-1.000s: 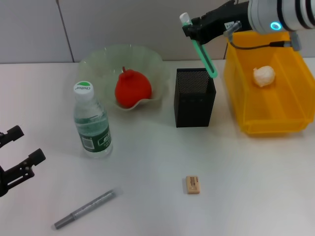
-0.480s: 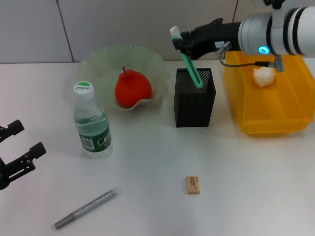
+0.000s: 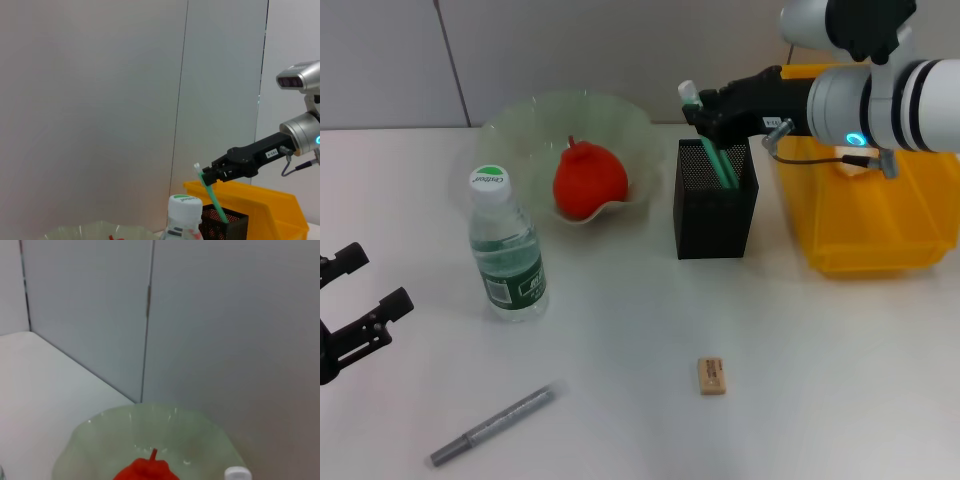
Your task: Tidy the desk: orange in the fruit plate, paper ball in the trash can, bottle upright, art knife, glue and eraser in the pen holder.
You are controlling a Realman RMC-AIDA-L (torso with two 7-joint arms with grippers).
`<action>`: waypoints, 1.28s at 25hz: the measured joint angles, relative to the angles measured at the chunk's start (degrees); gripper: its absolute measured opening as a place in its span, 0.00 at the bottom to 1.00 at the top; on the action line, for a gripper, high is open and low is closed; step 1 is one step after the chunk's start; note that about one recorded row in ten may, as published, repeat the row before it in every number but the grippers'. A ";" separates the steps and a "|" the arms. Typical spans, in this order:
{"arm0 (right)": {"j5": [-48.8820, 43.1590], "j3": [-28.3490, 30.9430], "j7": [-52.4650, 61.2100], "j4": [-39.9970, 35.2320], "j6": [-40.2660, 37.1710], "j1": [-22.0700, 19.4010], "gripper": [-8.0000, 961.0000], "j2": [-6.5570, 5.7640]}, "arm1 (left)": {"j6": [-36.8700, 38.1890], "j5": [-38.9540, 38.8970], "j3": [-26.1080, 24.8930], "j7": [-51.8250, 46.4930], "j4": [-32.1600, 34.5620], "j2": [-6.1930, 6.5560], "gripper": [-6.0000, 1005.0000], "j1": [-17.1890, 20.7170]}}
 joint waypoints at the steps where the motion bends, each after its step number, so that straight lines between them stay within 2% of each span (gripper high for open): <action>1: 0.04 0.09 0.38 0.11 -0.09 -0.15 0.22 -0.01 | 0.00 0.00 0.00 0.00 0.00 0.00 0.81 0.00; 4: 0.10 0.22 1.30 0.23 -0.27 -0.71 0.23 -0.06 | 0.00 0.00 0.00 0.02 -0.06 0.00 0.81 0.00; 10: 1.32 0.77 2.36 -1.99 -2.15 -2.51 0.47 -0.22 | 0.15 0.03 0.00 -0.60 0.03 0.05 0.81 0.01; 14: 2.33 4.18 3.24 -7.93 -8.78 -4.95 0.62 -0.33 | 0.73 0.41 0.40 -3.51 2.45 0.48 0.80 -0.11; 15: 2.45 5.91 3.39 -9.92 -11.92 -5.69 0.66 -0.31 | 0.77 0.61 0.55 -5.12 4.25 0.54 0.80 -0.18; 19: 4.28 13.68 3.47 -17.01 -26.63 -8.36 0.66 -0.35 | 0.81 2.87 0.60 -12.77 14.09 0.36 0.80 -0.65; 24: 6.70 20.56 1.05 -22.83 -43.05 -12.53 0.66 -0.27 | 1.28 10.63 1.83 -22.20 26.56 -0.06 0.80 -3.21; 28: 7.20 21.41 -0.99 -24.56 -48.68 -16.25 0.66 -0.16 | 2.81 16.43 3.74 -28.08 34.70 -0.27 0.80 -5.36; 32: 7.29 21.78 -2.37 -24.26 -50.36 -18.44 0.65 -0.17 | 4.62 22.91 5.80 -33.89 44.19 -1.24 0.80 -7.25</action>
